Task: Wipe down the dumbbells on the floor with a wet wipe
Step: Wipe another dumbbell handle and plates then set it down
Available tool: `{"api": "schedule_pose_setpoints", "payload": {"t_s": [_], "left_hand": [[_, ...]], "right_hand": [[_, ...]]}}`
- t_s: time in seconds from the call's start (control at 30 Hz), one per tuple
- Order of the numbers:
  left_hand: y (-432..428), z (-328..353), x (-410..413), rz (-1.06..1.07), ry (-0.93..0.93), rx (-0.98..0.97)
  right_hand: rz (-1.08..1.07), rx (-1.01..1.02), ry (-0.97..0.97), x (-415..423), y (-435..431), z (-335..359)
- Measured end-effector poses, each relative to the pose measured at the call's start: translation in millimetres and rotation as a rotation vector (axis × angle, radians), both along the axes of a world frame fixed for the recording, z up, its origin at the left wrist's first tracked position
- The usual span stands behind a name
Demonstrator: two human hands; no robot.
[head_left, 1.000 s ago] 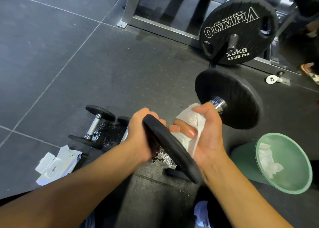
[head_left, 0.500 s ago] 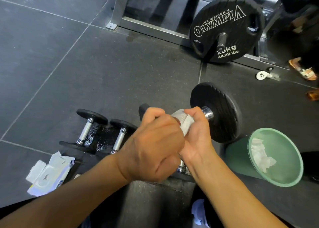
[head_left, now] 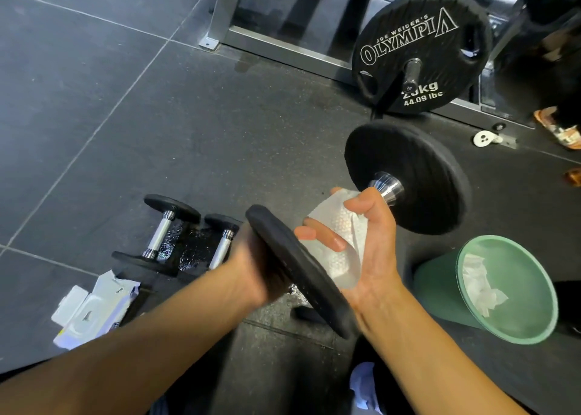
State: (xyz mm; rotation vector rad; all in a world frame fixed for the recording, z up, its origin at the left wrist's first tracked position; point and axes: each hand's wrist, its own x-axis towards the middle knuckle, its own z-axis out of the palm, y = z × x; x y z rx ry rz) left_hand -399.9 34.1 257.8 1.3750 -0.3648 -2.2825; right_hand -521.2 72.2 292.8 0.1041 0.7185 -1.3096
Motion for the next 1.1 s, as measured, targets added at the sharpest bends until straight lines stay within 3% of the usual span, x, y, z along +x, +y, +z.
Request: {"api": "schedule_pose_setpoints", "payload": {"t_s": [0.17,0.33,0.47,0.63,0.73,0.8,0.87,0.93,1.0,1.03,1.1], "left_hand": [[4,-4,5,-0.045,0.003,0.023],[-16,22,-7,0.111,-0.011,-0.330],[-17,18,-1,0.002,-0.300,-1.039],[5,24,4,-0.160,-0.412,-2.055],[23,12,2,-0.283,-0.574,-2.326],[31,12,6,-0.321,-0.477,-2.227],[29,12,10,-0.203,-0.418,-1.897],[17,12,10,0.001,-0.429,-1.331],[3,7,8,0.088,-0.328,-0.656],[-1,4,7,0.025,-0.239,-0.332],[2,0,8,-0.183,-0.015,0.107]], "right_hand": [[0.054,0.017,-0.043,1,2,10],[0.037,0.146,-0.164,-9,-1,-3],[0.014,0.155,-0.083,-14,-3,-11],[-0.099,0.160,0.093,-12,-10,-8],[-0.094,0.246,0.037,-15,-9,-12],[-0.109,0.272,0.036,-15,-8,-16],[-0.158,0.240,0.086,-16,-9,-19],[-0.178,0.193,0.125,-19,-8,-17],[-0.157,0.139,0.104,-21,-6,-11],[-0.137,0.104,0.089,-21,-5,-7],[-0.106,0.056,0.076,-21,-4,-1]]}}
